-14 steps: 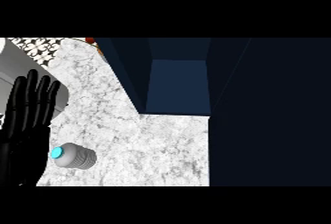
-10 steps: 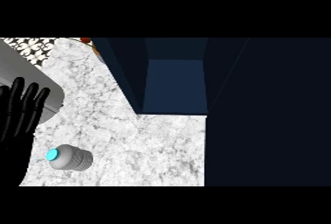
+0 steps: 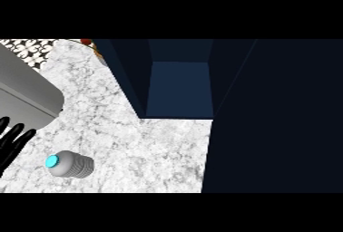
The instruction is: Pick up the bottled water, place it into the cabinet and close the cabinet
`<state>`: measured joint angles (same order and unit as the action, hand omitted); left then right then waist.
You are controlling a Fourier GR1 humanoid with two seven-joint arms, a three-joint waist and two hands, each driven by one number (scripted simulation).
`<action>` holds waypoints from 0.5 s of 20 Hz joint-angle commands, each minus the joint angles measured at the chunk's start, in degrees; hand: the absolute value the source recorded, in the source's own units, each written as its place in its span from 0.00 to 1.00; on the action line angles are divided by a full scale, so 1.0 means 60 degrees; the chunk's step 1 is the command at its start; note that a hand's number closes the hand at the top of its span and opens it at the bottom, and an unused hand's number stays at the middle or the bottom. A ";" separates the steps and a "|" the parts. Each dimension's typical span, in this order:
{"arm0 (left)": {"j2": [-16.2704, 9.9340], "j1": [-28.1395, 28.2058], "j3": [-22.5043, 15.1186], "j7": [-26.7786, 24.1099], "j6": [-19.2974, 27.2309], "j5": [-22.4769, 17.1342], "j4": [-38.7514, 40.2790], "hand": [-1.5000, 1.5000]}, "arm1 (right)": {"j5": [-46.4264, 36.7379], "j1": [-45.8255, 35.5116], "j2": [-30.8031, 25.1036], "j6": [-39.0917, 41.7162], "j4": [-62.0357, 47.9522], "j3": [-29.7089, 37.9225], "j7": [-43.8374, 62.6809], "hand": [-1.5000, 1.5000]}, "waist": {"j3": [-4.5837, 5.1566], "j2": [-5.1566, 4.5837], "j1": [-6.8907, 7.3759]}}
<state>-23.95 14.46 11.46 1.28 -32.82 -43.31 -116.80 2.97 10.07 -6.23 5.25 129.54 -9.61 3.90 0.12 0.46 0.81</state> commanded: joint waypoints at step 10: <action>-0.2395 0.1746 0.2950 0.0939 -0.3428 -0.4286 0.2051 0.00 | -0.0128 0.0196 0.0030 -0.0370 0.2630 -0.0900 0.2717 0.00 | -0.0014 -0.0060 -0.0081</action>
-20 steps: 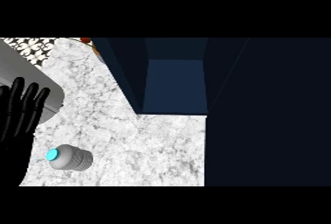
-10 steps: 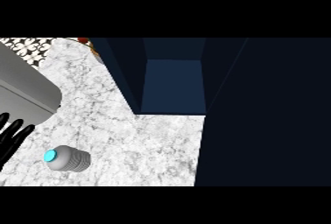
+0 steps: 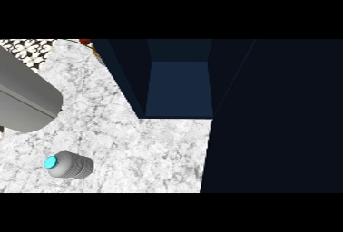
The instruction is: Pick up the bottled water, place it into the cabinet and close the cabinet
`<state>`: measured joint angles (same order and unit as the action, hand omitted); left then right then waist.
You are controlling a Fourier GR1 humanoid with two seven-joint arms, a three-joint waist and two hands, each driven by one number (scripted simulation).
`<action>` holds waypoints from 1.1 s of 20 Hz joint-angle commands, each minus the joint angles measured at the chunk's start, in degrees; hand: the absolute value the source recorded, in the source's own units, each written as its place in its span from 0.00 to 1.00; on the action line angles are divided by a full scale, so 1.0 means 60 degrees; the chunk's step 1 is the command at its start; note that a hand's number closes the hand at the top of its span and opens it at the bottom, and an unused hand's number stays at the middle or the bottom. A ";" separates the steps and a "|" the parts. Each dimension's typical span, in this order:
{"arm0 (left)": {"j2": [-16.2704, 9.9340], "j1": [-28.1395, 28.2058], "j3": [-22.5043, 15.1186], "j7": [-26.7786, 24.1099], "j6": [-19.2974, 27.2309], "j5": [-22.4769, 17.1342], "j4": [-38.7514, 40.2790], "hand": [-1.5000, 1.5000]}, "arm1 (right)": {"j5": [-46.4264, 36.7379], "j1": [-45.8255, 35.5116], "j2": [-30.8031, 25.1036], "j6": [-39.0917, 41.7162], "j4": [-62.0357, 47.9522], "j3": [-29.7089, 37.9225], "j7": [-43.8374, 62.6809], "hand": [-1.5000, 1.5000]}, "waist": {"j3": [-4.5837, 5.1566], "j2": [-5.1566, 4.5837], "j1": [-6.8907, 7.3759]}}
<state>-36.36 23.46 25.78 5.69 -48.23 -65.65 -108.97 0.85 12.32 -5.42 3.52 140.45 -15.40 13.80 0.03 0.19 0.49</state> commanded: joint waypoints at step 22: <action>0.2632 -0.2465 0.0228 0.0443 -0.1590 0.5013 0.2696 0.00 | -0.1309 -0.0064 -0.0090 -0.0897 0.1053 -0.1835 0.1074 0.00 | 0.0003 -0.0019 -0.0191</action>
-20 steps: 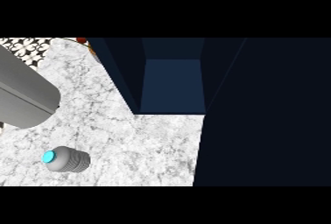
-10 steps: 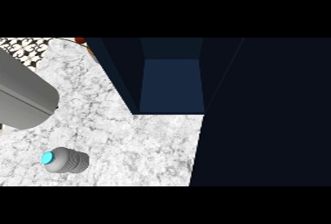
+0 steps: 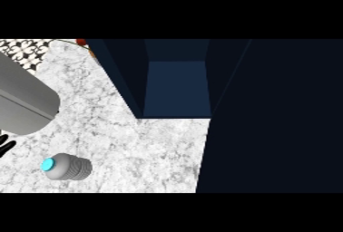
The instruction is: Pick up the bottled water, place it into the cabinet and close the cabinet
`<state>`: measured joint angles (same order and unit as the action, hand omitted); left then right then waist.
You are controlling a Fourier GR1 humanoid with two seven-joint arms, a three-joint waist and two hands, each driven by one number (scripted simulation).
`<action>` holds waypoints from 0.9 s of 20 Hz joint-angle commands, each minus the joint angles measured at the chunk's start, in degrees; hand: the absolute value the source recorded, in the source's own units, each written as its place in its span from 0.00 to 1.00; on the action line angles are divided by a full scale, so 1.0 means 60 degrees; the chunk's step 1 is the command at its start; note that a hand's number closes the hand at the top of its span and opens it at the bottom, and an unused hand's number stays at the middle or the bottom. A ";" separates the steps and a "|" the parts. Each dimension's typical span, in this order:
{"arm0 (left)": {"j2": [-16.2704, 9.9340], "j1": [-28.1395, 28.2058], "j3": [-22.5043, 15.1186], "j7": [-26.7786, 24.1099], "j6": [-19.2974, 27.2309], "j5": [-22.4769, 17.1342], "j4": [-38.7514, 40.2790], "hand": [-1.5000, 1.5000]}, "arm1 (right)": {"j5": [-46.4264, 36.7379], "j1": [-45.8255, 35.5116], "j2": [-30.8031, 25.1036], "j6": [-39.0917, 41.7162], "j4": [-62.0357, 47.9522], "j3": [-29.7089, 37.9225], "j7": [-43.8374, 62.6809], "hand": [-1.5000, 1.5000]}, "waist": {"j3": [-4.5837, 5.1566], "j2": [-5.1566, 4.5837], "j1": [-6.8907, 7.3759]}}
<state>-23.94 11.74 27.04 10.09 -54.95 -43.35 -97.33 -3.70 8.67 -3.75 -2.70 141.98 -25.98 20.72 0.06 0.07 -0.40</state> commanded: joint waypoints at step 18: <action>0.0815 -0.2298 -0.0277 -0.5386 -0.0450 0.7711 0.5790 0.00 | -0.0309 0.0329 -0.0824 -0.0366 0.0856 -0.0264 0.0027 0.00 | 0.0018 -0.0022 -0.0115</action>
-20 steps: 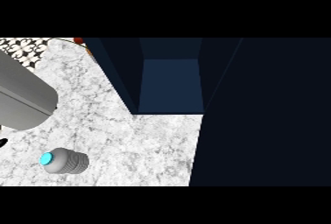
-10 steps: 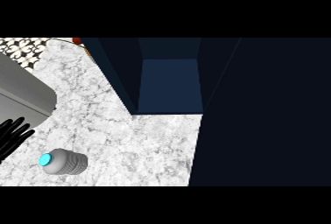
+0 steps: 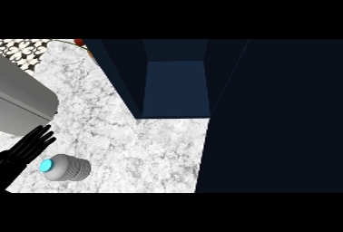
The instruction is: Pick up the bottled water, place it into the cabinet and close the cabinet
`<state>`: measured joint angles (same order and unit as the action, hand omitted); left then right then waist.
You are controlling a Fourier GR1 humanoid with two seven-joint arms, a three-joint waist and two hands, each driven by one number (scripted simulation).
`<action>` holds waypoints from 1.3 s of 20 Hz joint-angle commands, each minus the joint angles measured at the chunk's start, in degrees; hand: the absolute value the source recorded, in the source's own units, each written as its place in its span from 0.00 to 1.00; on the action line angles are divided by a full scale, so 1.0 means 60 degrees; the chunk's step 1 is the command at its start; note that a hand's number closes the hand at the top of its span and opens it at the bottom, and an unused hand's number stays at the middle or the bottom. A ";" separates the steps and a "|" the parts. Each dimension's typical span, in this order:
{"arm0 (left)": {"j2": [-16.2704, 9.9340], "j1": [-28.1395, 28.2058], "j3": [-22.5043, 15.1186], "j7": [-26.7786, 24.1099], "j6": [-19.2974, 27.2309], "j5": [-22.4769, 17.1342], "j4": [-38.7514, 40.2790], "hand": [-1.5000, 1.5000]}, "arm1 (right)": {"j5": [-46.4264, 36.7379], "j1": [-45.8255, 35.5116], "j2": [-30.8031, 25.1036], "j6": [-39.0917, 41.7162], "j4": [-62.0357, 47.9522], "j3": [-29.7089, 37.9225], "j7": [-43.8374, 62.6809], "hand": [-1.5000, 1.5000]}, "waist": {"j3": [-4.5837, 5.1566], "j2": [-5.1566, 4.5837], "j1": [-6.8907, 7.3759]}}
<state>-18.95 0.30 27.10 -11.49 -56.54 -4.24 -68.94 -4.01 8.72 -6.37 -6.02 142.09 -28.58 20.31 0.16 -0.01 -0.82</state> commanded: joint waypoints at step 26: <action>-0.0048 -0.2218 -0.2270 -0.6698 0.2368 0.2334 0.6462 0.00 | -0.0598 -0.0301 -0.0719 -0.0773 0.0691 -0.0404 0.0401 0.00 | 0.0026 -0.0028 -0.0143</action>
<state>-19.56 -11.53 14.09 -42.54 -35.56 9.95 -34.16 -3.94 6.80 -9.83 -10.45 142.04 -30.32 20.23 0.28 -0.13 -1.62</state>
